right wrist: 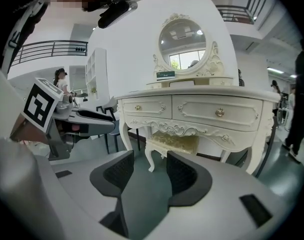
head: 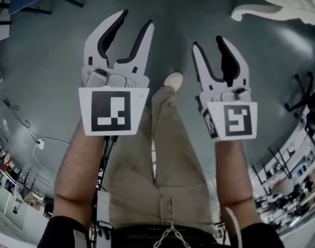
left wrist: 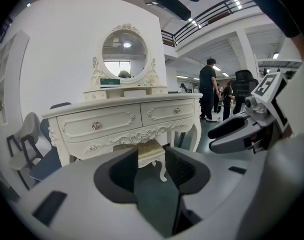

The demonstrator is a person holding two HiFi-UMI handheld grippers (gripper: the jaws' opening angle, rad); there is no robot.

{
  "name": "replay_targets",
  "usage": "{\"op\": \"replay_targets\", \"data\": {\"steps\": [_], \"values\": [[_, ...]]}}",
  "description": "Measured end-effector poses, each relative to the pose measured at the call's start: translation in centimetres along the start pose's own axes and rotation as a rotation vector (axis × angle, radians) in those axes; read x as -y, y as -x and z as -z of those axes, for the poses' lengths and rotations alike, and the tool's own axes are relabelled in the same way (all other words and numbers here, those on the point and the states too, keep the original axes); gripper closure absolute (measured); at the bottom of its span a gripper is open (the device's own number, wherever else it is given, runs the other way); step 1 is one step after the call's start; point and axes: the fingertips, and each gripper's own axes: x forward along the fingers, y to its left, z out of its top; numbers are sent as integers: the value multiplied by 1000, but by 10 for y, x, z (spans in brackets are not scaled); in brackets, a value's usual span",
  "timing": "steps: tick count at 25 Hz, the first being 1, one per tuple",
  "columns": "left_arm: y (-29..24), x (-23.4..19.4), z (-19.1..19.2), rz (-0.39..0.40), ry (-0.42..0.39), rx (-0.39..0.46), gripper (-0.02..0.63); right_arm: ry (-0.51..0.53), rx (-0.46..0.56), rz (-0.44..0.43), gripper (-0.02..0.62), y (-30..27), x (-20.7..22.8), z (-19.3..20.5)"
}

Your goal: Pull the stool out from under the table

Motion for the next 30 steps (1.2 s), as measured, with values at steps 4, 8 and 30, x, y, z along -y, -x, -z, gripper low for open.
{"op": "replay_targets", "data": {"steps": [4, 8, 30], "values": [[-16, -2, -11, -24, 7, 4, 454, 1, 15, -12, 410, -13, 22, -12], [-27, -9, -17, -55, 5, 9, 454, 9, 37, -29, 410, -22, 35, -24], [-107, -85, 43, -56, -82, -62, 454, 40, -7, -11, 410, -127, 52, -14]]}}
